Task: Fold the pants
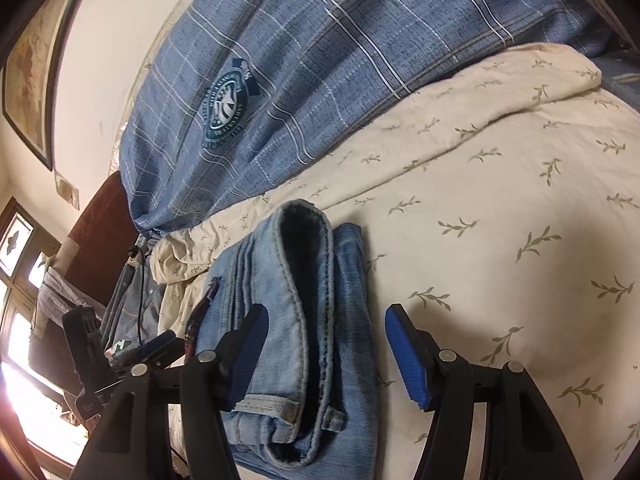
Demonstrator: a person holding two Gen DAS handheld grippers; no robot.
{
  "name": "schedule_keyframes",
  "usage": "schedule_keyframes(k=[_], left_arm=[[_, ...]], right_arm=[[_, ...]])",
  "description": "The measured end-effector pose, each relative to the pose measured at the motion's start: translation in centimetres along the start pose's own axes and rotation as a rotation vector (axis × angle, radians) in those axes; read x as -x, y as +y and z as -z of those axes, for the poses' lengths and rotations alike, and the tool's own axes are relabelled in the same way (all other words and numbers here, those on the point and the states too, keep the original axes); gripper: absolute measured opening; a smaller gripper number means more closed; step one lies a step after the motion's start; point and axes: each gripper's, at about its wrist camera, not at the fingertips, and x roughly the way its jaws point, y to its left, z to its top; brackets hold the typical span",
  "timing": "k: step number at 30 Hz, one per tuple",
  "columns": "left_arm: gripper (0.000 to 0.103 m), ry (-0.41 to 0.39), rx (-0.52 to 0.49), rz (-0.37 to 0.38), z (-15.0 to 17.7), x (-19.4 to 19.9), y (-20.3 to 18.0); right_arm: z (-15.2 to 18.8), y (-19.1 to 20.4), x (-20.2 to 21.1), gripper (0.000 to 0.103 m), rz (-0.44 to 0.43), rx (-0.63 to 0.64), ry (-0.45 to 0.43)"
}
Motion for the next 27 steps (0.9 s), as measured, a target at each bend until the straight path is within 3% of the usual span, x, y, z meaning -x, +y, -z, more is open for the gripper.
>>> schedule_keyframes(k=[9,12,21,27], left_arm=[[0.103,0.01,0.064,0.137,-0.1,-1.1,1.0],[0.103,0.047,0.088,0.237,-0.1,-1.8,1.1],[0.102,0.09,0.133,0.343,-0.1,-3.3,1.1],[0.102,0.109,0.171,0.402,-0.1,-4.2,1.3]], right_arm=[[-0.1,-1.0,-0.8,0.066,0.02,-0.025,0.026],[-0.3,-1.7,-1.1,0.066,-0.007,-0.047,0.039],[0.2,-1.4,-2.7,0.067,-0.145,-0.071,0.125],[0.9,0.2,-3.3,0.075,-0.15,-0.017,0.121]])
